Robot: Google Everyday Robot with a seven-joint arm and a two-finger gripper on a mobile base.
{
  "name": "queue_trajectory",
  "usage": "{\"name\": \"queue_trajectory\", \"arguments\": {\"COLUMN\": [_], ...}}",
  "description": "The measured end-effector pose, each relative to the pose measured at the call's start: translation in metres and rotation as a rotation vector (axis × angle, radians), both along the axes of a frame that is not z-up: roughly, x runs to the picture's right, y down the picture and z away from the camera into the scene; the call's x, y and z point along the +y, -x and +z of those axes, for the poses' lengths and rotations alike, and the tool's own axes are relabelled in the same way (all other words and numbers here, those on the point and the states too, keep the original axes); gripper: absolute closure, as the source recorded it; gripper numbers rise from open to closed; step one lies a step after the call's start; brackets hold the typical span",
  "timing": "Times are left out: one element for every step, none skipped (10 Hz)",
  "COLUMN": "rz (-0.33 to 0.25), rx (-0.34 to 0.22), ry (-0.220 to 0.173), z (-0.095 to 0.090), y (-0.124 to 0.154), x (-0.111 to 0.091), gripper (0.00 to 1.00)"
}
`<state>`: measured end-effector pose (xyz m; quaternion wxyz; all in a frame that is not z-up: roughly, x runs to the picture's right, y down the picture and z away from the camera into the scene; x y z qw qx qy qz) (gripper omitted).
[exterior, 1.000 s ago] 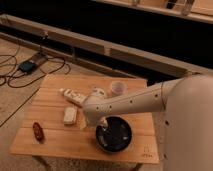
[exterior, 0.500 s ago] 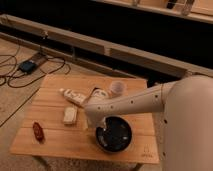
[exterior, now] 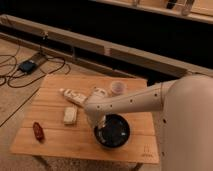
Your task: Drag the ceramic bowl in a circle
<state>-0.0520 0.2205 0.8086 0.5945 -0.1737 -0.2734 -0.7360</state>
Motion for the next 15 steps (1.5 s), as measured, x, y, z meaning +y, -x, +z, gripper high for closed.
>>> {"name": "queue_trajectory", "arguments": {"rz": [0.002,0.000,0.002,0.003,0.011,0.010,0.006,0.002,-0.002,-0.008,-0.013,-0.019,-0.021,-0.018,-0.011], "rx": [0.016,0.034,0.050,0.061,0.068,0.056,0.031,-0.012,-0.049,-0.090,-0.117,-0.166,-0.195,-0.211,-0.216], "ry": [-0.006,-0.018,-0.025,-0.033,-0.041,-0.056,-0.074,-0.083,-0.082,-0.079,-0.073,-0.051,-0.029,-0.005,0.021], "z": [-0.001,-0.003,-0.004,-0.004,-0.004,-0.003,-0.002,-0.003,-0.006,-0.008,-0.009,-0.014,-0.020,-0.028,-0.037], "y": [-0.004,-0.010,-0.015,-0.019,-0.022,-0.016,-0.005,0.016,0.034,0.053,0.064,0.084,0.095,0.100,0.100], "x": [-0.004,-0.012,-0.017,-0.023,-0.032,-0.042,-0.052,-0.058,-0.060,-0.059,-0.057,-0.051,-0.044,-0.036,-0.027], "gripper": [1.00,1.00,1.00,1.00,1.00,1.00,1.00,1.00,1.00,1.00,1.00,1.00,1.00,1.00,1.00]}}
